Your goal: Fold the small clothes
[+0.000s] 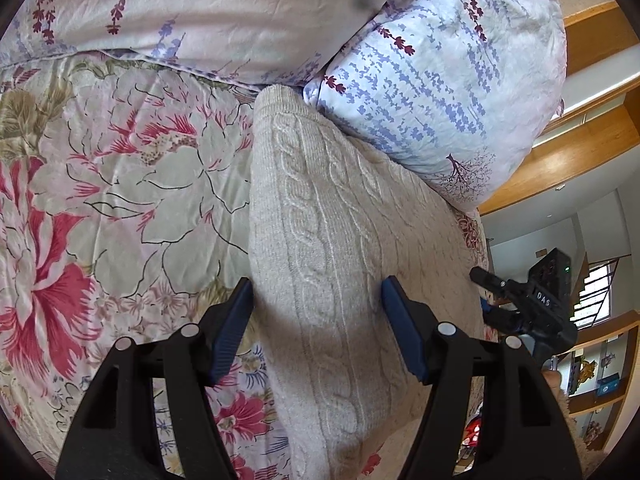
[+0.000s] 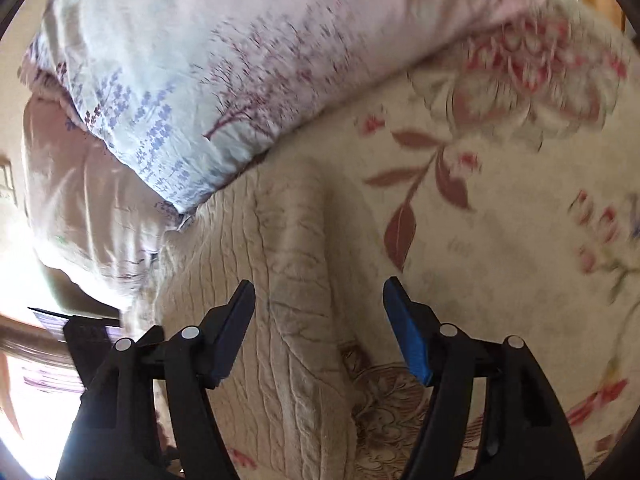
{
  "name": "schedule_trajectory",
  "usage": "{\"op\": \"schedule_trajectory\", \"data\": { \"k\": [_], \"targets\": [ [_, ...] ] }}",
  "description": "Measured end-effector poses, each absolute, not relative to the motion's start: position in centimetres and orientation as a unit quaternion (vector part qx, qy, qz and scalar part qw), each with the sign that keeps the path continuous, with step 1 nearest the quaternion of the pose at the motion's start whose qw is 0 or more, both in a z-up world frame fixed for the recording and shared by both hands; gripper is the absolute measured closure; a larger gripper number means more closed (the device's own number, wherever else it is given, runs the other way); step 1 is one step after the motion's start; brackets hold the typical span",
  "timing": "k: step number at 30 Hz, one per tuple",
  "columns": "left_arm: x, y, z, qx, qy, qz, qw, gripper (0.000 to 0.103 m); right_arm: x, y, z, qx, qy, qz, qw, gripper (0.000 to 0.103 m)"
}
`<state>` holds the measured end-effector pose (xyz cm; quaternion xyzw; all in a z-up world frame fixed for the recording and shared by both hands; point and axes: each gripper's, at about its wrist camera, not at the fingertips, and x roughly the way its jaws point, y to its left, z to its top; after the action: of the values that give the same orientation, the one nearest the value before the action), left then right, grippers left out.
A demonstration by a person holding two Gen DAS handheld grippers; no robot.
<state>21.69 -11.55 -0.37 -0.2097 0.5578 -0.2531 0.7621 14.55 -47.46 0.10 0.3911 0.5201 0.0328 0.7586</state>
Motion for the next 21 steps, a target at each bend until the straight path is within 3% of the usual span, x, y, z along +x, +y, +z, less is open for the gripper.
{"op": "schedule_trajectory", "data": {
  "k": [21],
  "targets": [
    [22.3, -12.1, -1.5, -0.234, 0.567, -0.252, 0.748, 0.034, 15.9, -44.5, -1.5, 0.413, 0.519, 0.129, 0.737, 0.038]
  ]
}}
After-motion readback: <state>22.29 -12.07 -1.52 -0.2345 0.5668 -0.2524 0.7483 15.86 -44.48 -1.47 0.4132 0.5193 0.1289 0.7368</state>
